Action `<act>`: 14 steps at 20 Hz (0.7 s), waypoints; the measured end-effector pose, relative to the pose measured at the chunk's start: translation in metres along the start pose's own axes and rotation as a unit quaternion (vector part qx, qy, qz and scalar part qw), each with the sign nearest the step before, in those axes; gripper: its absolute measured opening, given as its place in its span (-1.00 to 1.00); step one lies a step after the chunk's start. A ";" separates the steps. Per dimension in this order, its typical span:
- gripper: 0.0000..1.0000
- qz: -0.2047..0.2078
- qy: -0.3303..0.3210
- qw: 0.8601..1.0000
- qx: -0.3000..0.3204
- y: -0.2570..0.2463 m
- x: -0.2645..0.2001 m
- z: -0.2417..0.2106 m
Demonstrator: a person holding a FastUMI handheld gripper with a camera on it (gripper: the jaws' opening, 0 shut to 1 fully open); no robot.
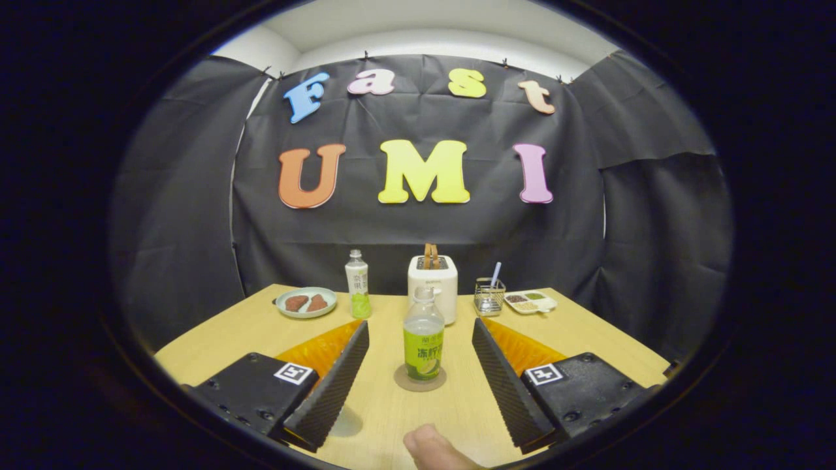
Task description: Take the bottle from table, then pour the juice into the cup, finally place the bottle on the coaster
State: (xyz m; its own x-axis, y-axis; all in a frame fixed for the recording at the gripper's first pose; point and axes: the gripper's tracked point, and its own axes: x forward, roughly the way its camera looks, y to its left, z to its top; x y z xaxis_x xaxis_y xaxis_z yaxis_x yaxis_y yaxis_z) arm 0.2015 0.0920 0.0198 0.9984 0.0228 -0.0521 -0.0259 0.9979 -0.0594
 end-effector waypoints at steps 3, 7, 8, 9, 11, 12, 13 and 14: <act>1.00 -0.005 -0.015 1.000 -0.001 -0.012 -0.051 0.008; 1.00 -0.013 -0.039 0.999 -0.014 -0.031 -0.118 0.002; 1.00 -0.017 -0.042 0.999 -0.018 -0.037 -0.133 -0.001; 1.00 -0.020 -0.040 0.999 -0.021 -0.044 -0.148 -0.007; 1.00 -0.013 -0.045 0.999 -0.015 -0.055 -0.174 -0.009; 1.00 -0.008 -0.049 0.999 -0.011 -0.060 -0.186 -0.009; 1.00 -0.004 -0.055 0.998 -0.008 -0.066 -0.199 -0.012; 1.00 -0.004 -0.057 0.998 -0.009 -0.072 -0.208 -0.015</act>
State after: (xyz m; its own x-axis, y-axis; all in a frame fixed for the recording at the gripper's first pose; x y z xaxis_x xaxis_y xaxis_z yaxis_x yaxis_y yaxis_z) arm -0.0056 0.0148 0.0199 0.9978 0.0231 0.0628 -0.0182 0.9969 -0.0771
